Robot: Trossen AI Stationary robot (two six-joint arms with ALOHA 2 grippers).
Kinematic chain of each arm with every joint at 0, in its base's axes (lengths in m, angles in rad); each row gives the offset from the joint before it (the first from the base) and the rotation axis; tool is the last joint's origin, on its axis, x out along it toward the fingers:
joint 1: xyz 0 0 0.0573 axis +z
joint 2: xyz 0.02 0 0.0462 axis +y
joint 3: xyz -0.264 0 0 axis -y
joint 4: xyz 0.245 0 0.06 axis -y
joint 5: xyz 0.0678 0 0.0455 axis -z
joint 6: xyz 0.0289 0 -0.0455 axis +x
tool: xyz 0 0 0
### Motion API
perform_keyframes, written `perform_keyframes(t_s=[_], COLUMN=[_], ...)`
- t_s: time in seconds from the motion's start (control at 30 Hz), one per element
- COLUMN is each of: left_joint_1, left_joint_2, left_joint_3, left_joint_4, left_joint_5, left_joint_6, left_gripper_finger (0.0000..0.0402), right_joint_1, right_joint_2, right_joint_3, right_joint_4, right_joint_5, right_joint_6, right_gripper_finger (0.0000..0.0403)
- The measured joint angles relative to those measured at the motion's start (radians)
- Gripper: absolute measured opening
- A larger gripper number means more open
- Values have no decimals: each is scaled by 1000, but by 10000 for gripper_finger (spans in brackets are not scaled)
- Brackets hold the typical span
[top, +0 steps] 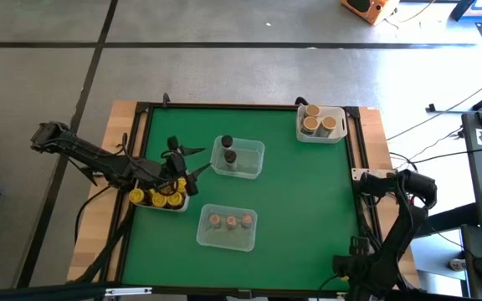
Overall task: Sort spices by type
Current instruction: Put the brown spice bottle into the bottom transparent bin
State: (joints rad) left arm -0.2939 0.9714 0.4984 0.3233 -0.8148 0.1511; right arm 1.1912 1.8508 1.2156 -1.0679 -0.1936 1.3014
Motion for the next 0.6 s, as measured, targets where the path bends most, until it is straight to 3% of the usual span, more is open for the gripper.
perform_keyframes(t_s=[0.13,0.3,0.43,0.6], left_joint_1=[0,0,0,0], left_joint_2=[0,0,0,0], left_joint_3=[0,0,0,0], left_joint_4=[-1,-1,-2,-11], left_joint_5=[0,0,0,0], left_joint_6=[-24,-40,-51,-79], left_gripper_finger=[237,237,237,237], right_joint_1=[-8,-51,-130,-255], right_joint_2=[-1,-2,-20,-35], right_joint_3=[0,28,93,223], right_joint_4=[0,-21,-112,-250], right_joint_5=[-18,-15,89,303], right_joint_6=[1,-33,-110,-268], right_gripper_finger=[188,185,185,185])
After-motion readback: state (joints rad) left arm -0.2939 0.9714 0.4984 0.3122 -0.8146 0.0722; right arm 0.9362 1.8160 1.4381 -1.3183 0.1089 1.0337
